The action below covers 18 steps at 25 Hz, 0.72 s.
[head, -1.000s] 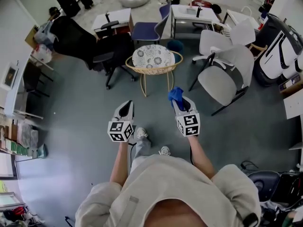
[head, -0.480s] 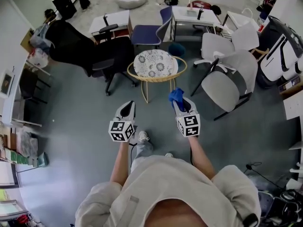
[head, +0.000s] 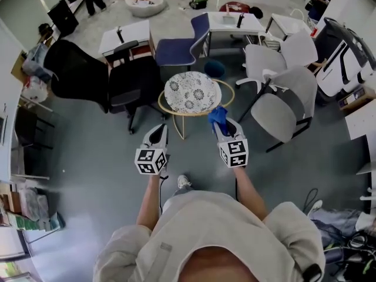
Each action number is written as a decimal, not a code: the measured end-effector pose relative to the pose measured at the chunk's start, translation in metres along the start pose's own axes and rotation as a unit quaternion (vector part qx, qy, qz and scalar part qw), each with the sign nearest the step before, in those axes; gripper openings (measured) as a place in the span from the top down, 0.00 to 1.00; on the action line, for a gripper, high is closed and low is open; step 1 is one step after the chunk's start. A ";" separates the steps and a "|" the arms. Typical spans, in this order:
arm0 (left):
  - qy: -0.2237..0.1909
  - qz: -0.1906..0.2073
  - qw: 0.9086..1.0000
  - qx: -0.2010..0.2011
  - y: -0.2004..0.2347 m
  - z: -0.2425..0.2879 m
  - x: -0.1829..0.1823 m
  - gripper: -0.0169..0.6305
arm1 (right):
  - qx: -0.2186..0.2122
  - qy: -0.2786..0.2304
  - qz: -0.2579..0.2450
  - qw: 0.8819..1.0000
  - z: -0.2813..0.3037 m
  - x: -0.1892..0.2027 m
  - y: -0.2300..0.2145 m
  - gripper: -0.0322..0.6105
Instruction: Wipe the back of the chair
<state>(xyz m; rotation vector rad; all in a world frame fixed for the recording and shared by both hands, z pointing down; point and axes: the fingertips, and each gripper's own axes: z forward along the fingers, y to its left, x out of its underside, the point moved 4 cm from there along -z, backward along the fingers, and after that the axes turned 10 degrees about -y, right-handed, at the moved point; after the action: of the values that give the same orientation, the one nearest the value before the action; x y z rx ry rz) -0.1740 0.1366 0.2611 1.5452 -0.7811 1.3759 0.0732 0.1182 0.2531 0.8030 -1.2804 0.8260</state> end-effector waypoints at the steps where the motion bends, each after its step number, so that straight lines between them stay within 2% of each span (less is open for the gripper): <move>1: 0.001 -0.001 1.000 0.005 0.009 0.004 -0.001 0.97 | 0.006 0.001 0.001 1.000 0.008 -0.001 0.002 0.78; 9: 0.013 -0.007 0.999 0.029 0.074 0.021 -0.002 0.97 | 0.039 0.010 0.004 0.999 0.059 0.000 0.025 0.78; 18: 0.031 -0.020 0.999 0.040 0.099 0.036 0.021 0.97 | 0.063 0.030 -0.004 0.998 0.084 0.020 0.035 0.78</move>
<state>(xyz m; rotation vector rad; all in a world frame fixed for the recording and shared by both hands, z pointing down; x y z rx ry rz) -0.2435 0.0667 0.3035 1.5634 -0.6607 1.4345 0.0040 0.0636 0.2839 0.8764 -1.1799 0.9255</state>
